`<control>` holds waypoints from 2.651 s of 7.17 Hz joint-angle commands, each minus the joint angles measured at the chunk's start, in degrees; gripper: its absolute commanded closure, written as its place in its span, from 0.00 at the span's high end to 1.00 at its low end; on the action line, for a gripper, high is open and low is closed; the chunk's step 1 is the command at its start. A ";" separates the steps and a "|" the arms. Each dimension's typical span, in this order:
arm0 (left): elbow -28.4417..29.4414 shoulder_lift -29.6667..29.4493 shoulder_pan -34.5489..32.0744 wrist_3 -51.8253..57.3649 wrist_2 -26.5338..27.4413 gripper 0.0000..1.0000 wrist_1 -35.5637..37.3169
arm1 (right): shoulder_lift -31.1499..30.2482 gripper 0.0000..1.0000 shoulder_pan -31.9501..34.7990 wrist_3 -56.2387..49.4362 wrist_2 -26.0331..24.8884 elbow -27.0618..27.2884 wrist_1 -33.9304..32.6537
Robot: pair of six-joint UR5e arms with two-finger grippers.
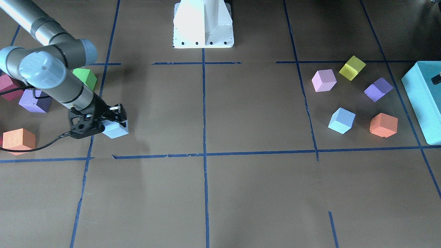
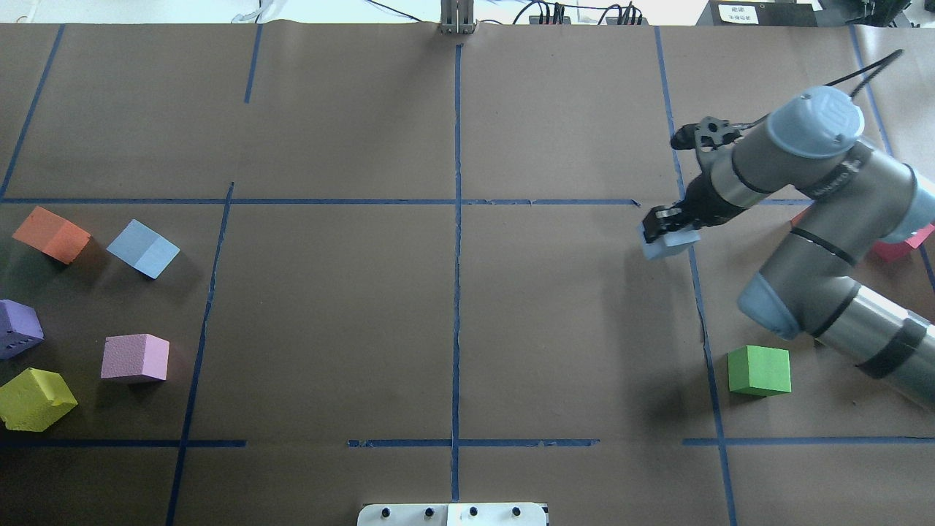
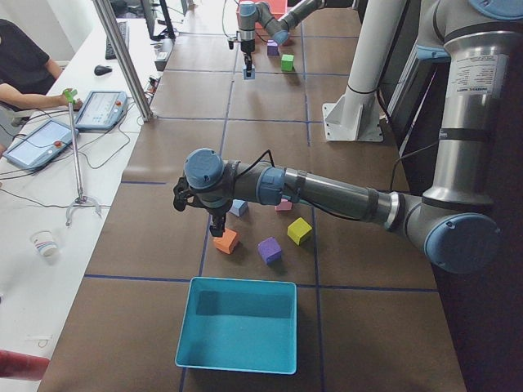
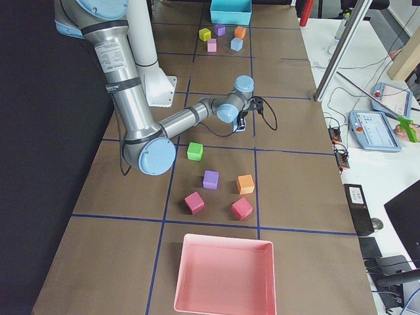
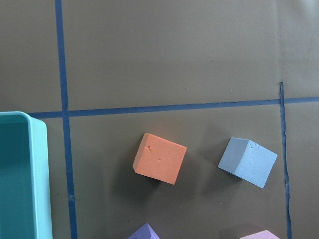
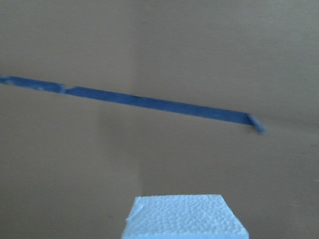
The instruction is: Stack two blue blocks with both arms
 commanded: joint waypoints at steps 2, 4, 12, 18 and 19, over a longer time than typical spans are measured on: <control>-0.03 0.05 0.01 0.52 -0.55 1.00 -0.63 | 21.59 0.00 -9.51 23.45 -9.84 -10.29 -5.66; 0.76 1.19 0.01 0.53 -0.55 1.00 -5.10 | 25.25 0.01 -11.98 29.18 -13.11 -15.86 -6.04; 0.41 1.37 0.01 0.53 -0.55 1.00 -5.47 | 24.56 0.38 -14.19 22.70 -16.64 -16.14 -9.82; 0.06 1.11 2.89 0.00 -0.55 1.00 -5.38 | 11.54 1.00 -8.86 19.27 -17.62 23.36 -28.18; 0.32 -0.64 9.96 0.09 -0.46 1.00 -5.38 | 5.37 1.00 -4.48 19.27 -12.56 28.98 -28.01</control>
